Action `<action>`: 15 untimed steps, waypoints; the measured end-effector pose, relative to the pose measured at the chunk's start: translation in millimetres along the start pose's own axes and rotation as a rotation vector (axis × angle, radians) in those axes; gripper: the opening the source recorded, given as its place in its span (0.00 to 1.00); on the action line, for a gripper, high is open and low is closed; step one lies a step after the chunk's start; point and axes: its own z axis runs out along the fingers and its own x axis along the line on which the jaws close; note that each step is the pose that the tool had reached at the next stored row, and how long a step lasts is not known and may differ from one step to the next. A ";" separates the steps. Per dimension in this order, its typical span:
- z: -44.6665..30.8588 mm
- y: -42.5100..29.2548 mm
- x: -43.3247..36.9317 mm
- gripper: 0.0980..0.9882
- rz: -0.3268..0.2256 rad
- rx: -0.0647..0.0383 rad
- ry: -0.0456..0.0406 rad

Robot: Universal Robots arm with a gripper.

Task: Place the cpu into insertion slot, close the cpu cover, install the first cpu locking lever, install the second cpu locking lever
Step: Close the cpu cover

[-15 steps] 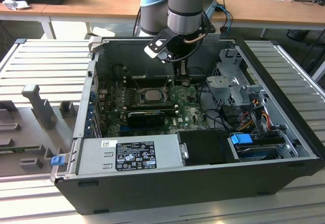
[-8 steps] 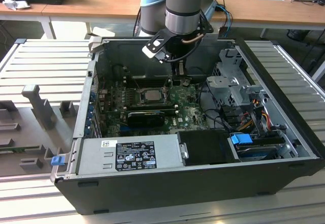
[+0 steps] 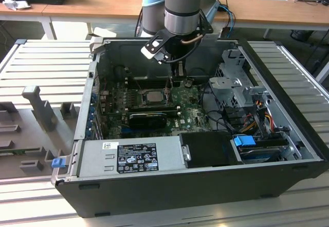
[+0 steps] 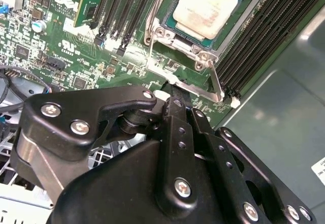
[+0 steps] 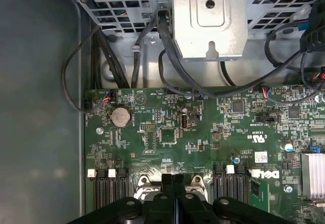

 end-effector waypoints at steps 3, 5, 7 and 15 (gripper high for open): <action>-0.1 -2.0 -0.1 0.01 0.000 0.000 0.0000; -0.2 -3.1 -0.1 0.01 0.000 0.000 0.0000; -0.2 -4.4 -0.1 0.01 0.000 0.000 0.0000; -0.5 -10.5 -0.3 0.01 0.000 0.000 0.0000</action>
